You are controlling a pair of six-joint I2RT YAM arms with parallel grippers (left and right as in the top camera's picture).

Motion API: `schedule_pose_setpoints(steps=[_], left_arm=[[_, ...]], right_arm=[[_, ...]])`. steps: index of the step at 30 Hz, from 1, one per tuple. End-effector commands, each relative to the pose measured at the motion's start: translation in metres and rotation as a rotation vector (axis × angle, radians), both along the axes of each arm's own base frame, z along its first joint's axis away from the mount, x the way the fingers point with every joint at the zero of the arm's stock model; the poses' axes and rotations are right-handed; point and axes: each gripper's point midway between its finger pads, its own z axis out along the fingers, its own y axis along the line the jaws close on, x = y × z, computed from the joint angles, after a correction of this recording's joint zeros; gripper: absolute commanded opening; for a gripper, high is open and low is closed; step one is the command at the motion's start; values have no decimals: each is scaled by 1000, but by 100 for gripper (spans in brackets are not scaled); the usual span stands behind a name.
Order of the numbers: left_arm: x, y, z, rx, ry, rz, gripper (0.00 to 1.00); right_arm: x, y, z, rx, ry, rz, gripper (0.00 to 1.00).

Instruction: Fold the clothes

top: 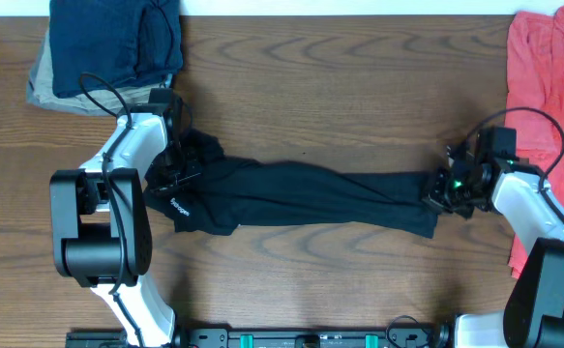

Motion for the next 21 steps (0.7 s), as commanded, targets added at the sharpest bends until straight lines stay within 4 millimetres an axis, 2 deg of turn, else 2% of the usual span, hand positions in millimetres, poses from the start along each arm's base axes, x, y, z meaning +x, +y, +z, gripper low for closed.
schedule_pose_setpoints(steps=[1, 3, 4, 7, 9, 15, 16, 17, 21], left_arm=[[-1, 10, 6, 43, -11, 17, 7], [-1, 10, 6, 43, -11, 17, 10], [-1, 10, 6, 43, -11, 17, 11], [-2, 9, 6, 42, -10, 17, 12], [-2, 10, 6, 43, -7, 17, 13], [-3, 10, 6, 43, -3, 17, 13], [-3, 10, 6, 43, -3, 17, 13], [-3, 10, 6, 43, -3, 16, 13], [-3, 10, 6, 43, -5, 17, 13]], right_arm=[[6, 16, 12, 17, -60, 93, 5], [4, 15, 7, -26, -45, 104, 8], [4, 12, 3, -55, -34, 107, 13], [3, 7, -7, -112, -7, 101, 43], [3, 4, -12, -129, 14, 73, 44], [7, 1, -31, -134, 50, 37, 39], [7, 1, -35, -131, 60, 37, 36], [5, 2, -39, -127, 74, 35, 26], [8, 1, -44, -128, 73, 35, 6]])
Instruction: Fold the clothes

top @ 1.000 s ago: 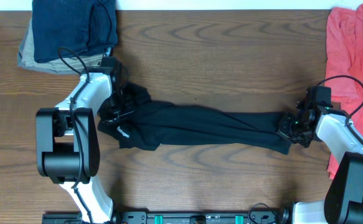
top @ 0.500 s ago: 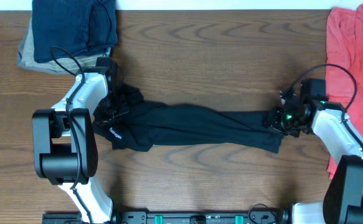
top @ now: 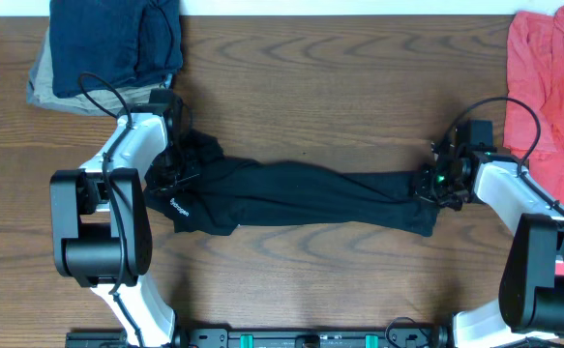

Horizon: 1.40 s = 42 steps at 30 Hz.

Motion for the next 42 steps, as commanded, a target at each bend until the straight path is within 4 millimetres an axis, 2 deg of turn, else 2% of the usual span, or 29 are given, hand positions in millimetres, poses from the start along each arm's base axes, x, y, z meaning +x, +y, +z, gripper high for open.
schedule_pose_setpoints(steps=[1, 5, 15, 28, 31, 33, 34, 36, 37, 39, 42], left_arm=[[0, 7, 6, 27, -15, 7, 13], [0, 7, 6, 27, -16, 7, 13], [1, 7, 6, 28, -19, 7, 13], [2, 7, 6, 28, -23, 7, 13], [2, 7, 6, 27, -23, 7, 14], [2, 7, 6, 28, -23, 7, 13], [2, 7, 6, 27, -23, 7, 13], [2, 7, 6, 27, -23, 7, 14], [2, 7, 6, 27, -23, 7, 14], [1, 7, 6, 27, -22, 7, 14], [1, 7, 6, 27, -22, 7, 15]], right_arm=[[-2, 0, -12, -18, 31, -4, 1], [8, -4, -5, -19, 9, -18, 1], [40, -22, 27, -87, -46, -44, 1], [53, -50, 28, -243, -93, -82, 1], [55, -49, 28, -235, -101, -85, 1], [53, -40, 28, -185, -94, -72, 1], [50, -35, 28, -156, -83, -64, 3], [43, -24, 29, -98, -51, -50, 30], [38, -18, 29, -65, -35, -34, 37], [30, -5, 32, 5, -19, 27, 40], [19, 5, 33, 56, 18, 54, 41]])
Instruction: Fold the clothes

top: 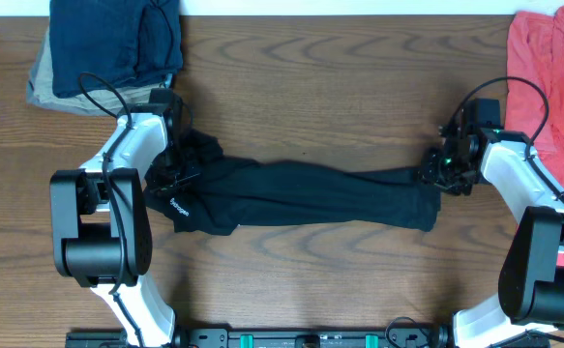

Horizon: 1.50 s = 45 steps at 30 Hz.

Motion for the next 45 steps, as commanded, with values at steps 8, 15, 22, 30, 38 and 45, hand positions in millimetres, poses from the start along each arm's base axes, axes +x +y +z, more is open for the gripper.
schedule_pose_setpoints(steps=[8, 15, 22, 30, 38, 45], left_arm=[[0, 7, 6, 27, -18, 8, 15], [-1, 7, 6, 26, -13, 7, 15], [-1, 7, 6, 27, -14, 7, 15], [-1, 7, 6, 26, -13, 7, 15], [-1, 7, 6, 26, -13, 7, 15], [-1, 7, 6, 26, -14, 7, 16]], right_arm=[[-27, 19, 6, 104, 96, 84, 45], [-35, 0, -12, -8, 126, 23, 42], [-32, 0, -19, -8, 96, 23, 33], [-29, 0, -24, -10, 74, 11, 1], [-16, -1, -23, -14, 24, -1, 1], [6, -6, 4, -29, -22, -3, 1]])
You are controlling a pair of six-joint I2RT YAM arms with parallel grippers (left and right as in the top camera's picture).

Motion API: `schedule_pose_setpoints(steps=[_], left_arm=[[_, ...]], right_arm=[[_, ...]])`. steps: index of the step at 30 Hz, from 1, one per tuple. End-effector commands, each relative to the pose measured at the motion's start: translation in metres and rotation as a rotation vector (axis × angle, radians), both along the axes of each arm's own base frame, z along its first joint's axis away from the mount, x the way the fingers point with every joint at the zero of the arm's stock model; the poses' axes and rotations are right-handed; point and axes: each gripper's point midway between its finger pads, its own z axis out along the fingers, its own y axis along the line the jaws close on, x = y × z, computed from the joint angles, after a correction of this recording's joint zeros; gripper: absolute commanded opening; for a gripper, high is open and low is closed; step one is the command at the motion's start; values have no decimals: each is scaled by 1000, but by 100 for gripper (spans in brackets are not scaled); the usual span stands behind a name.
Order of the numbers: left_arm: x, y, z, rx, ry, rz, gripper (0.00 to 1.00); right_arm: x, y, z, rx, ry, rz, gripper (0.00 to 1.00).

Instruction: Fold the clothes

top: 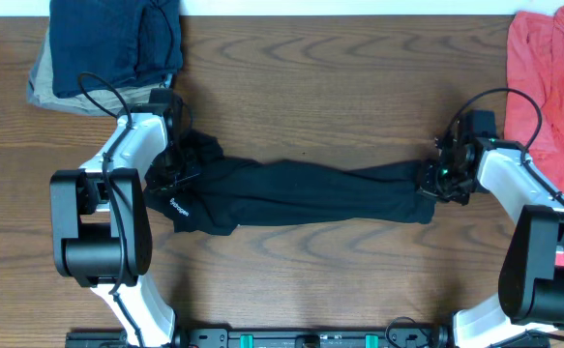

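Note:
A black garment (301, 193) lies stretched left to right across the middle of the wooden table, bunched into a long band. My left gripper (178, 162) sits on its rumpled left end, the fingers buried in the cloth, so their state does not show. At the garment's right end, my right gripper (431, 182) is down on the cloth. Its fingers appear closed on the edge of the fabric, though the arm hides them in part.
A folded navy garment (117, 43) rests on a grey one (42, 85) at the back left corner. A red garment (548, 82) lies crumpled along the right edge. The table's front strip (301, 280) shows bare wood.
My right gripper has shifted slightly forward and left at the garment's right end, and the cloth's right edge has pulled in a little. The left arm has not moved.
My right gripper sat low at the garment's right end, then a little further back and left, then further back still with the corner drawn up. Now it is slightly forward again. The left gripper stayed on the left end throughout.

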Motion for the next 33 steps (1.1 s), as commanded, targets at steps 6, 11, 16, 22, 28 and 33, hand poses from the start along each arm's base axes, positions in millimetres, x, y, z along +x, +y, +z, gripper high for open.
schedule_pose_setpoints(steps=[6, 11, 16, 22, 28, 33], left_arm=[[0, 6, 6, 23, -15, 8, 15], [0, 6, 6, 23, -15, 8, 15], [0, 6, 6, 23, -15, 7, 16], [0, 6, 6, 23, -16, 7, 16], [0, 6, 6, 23, -15, 7, 11], [-1, 6, 25, 23, -45, 6, 6]], right_arm=[[26, -27, 26, -145, -49, -31, 1], [28, -43, 26, -235, -56, -46, 1], [40, -45, 29, -245, -103, -52, 1], [46, -46, 30, -248, -131, -55, 1], [44, -17, 36, -101, -138, -12, 1], [38, 18, 54, 46, -165, 80, 2]])
